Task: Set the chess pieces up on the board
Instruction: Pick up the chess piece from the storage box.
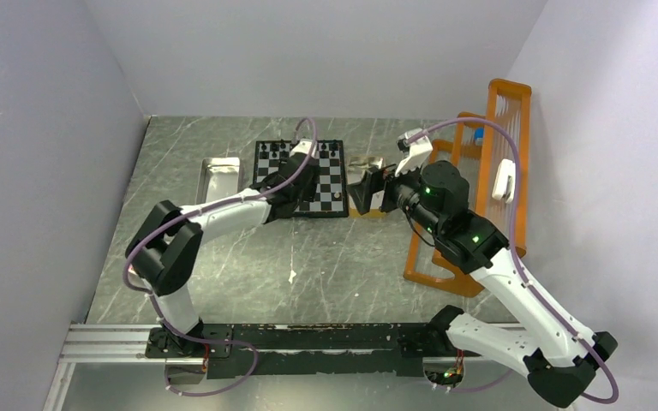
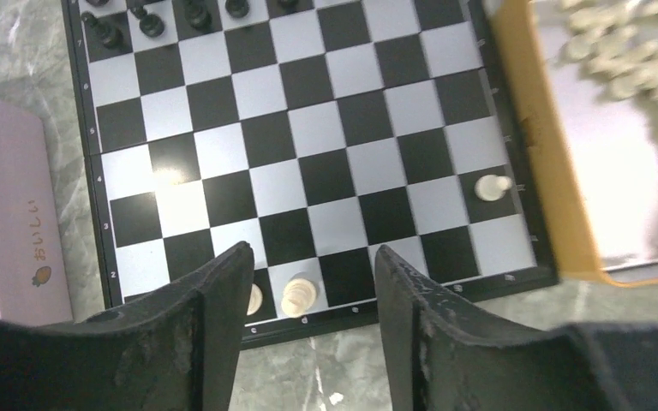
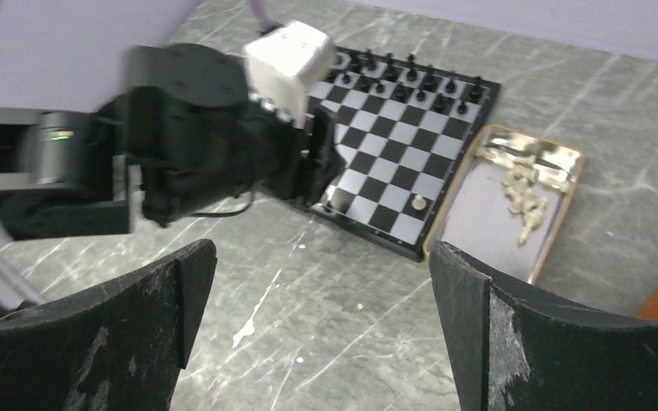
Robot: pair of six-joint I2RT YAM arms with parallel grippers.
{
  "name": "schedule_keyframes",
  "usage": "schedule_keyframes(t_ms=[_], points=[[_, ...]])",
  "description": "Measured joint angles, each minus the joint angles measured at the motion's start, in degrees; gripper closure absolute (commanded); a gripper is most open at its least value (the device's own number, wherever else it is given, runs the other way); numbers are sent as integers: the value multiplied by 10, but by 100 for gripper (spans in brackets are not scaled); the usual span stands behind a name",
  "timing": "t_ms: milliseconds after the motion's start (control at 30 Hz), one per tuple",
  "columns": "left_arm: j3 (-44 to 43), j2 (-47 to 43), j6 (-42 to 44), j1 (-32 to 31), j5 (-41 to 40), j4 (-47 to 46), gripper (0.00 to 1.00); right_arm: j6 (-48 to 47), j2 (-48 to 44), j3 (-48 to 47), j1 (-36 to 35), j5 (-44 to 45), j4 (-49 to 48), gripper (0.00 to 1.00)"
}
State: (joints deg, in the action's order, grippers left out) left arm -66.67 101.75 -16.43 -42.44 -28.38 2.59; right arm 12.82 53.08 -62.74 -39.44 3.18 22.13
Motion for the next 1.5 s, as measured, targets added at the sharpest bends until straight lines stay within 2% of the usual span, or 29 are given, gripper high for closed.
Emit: schedule_keyframes(t_ms=[233,467,600,767,900,1000,1100,1333,1500], points=[[-14,-105,-30,42,96,36,3,24,31,0,0,106,9,0],[-14,-227,-50,148,222,79,3,35,87,0,0,137,17,0],[-8,-290,-29,160,289,128,2,37,126,0,0,125,15,0],[62,-403,7,162,358,154,2,41,179,0,0,122,0,1],[134,-454,31,163,395,155,2,24,234,-6,0,133,-19,12],[163,-442,48,163,417,177,2,0,291,-20,5,142,-31,30],[164,-422,56,163,429,191,2,-17,343,-41,31,128,-34,42],[165,-431,66,163,434,200,5,-49,422,-97,117,108,-42,57],[165,-454,68,163,427,201,5,-64,477,-130,146,108,-47,64]])
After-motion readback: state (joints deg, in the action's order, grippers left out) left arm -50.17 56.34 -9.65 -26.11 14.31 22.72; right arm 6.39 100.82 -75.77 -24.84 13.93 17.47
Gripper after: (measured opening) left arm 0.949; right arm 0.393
